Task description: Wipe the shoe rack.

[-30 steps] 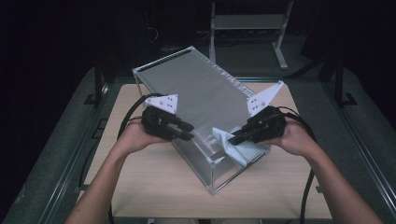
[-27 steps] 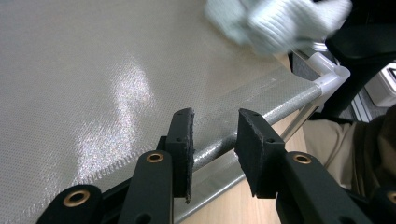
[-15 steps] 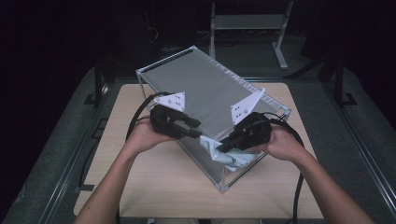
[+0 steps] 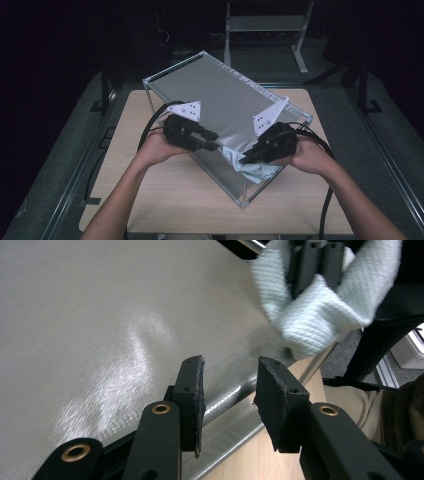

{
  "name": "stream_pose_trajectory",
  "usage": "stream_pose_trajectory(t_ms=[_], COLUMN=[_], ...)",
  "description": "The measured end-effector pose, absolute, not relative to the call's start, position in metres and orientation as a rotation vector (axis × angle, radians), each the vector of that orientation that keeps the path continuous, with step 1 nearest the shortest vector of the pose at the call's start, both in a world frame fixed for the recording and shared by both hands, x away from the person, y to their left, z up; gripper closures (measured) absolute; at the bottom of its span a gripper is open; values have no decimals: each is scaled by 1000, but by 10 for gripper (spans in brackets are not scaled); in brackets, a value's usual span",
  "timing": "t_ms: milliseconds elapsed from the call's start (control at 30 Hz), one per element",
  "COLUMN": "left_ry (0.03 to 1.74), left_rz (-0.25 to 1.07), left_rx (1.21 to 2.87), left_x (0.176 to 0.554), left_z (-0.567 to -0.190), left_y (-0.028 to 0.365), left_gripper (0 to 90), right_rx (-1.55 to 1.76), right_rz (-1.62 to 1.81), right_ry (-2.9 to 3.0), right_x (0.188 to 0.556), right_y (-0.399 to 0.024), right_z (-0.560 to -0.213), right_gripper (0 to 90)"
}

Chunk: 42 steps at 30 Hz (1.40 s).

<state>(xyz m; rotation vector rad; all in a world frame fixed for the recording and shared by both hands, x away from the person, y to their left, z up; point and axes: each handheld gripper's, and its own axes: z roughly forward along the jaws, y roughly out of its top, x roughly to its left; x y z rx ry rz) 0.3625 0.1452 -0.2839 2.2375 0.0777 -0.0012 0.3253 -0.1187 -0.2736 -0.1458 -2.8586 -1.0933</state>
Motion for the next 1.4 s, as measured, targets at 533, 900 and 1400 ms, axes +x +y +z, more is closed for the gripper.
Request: stream_pose_trajectory(t_ms=[533, 900, 1400], left_ry=[38, 71, 132], left_rz=[-7, 71, 75], left_rx=[2228, 2250, 2218], left_x=[355, 367, 371], left_z=[-285, -278, -286], left_y=[120, 152, 160], left_gripper=[634, 612, 650], right_rx=[-270, -240, -296], right_rz=[-1054, -1174, -1068], right_ry=[-2916, -2875, -2937], right_x=[335, 325, 317], right_y=[-158, -147, -115], right_z=[-276, -259, -263], right_gripper=[856, 844, 735])
